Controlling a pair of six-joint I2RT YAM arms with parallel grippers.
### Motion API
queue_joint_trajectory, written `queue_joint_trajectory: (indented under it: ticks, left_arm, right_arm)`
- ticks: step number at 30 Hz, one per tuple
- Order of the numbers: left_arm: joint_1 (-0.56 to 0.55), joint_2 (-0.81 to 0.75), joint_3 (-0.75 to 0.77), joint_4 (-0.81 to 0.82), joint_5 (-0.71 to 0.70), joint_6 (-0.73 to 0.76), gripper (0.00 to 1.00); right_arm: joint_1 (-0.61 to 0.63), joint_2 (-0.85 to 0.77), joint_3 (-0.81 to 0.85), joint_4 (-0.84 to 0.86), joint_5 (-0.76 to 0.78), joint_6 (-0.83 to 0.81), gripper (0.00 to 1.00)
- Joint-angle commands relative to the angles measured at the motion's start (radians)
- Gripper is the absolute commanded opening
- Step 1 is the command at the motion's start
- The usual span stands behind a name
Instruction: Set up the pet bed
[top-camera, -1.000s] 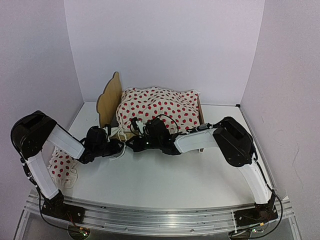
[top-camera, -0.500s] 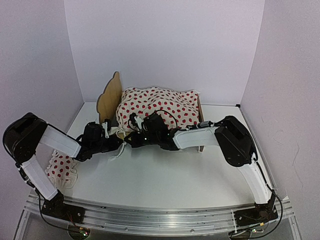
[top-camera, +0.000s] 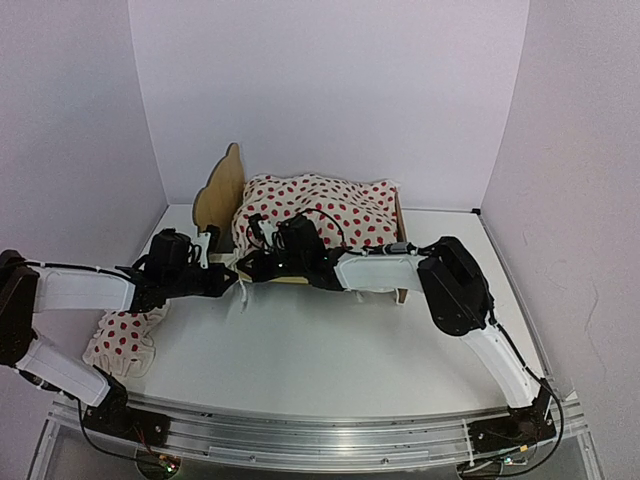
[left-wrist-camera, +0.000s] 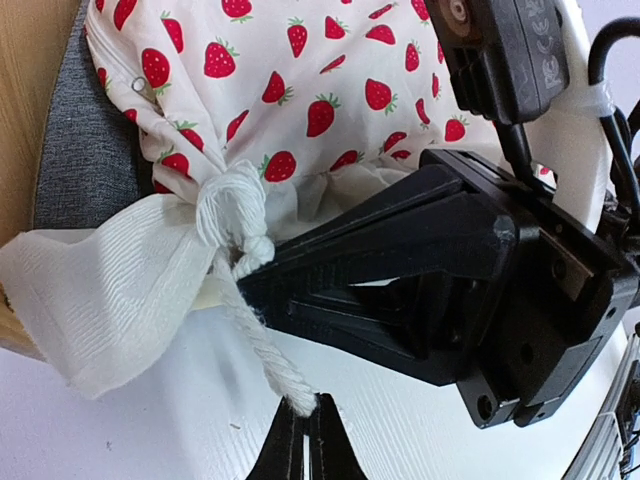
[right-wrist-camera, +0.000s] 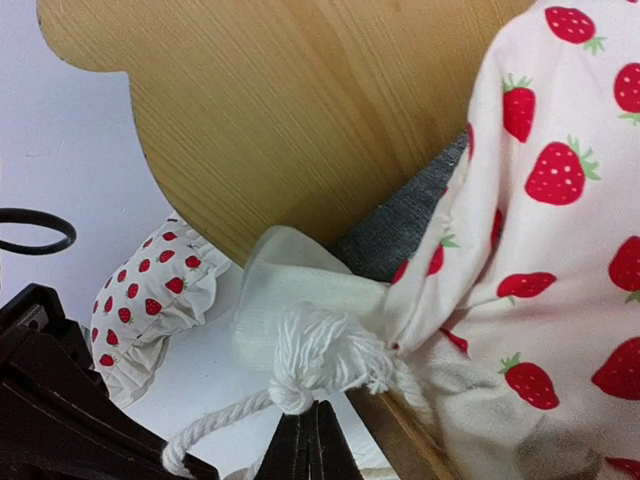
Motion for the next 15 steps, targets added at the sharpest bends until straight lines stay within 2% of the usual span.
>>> queue_joint_trajectory:
  ticks: [1, 9, 12, 15]
  left_arm:
    - [0.006, -0.018, 0.007, -0.060, 0.013, 0.033, 0.00]
    - [0.012, -0.010, 0.040, -0.150, -0.079, 0.061, 0.00]
    - [0.013, -0.015, 0.035, -0.135, -0.023, 0.089, 0.00]
    - [0.012, -0.009, 0.023, -0.113, 0.069, 0.130, 0.00]
  right_arm:
    - [0.014, 0.041, 0.013, -0.037, -0.122, 0.001, 0.00]
    - [0.023, 0.019, -0.055, -0.035, -0.184, 0.003, 0.00]
    - [0.027, -0.001, -0.081, -0.033, -0.186, -0.014, 0.00]
    - [0.028, 0.016, -0.039, -0.027, -0.182, -0.018, 0.00]
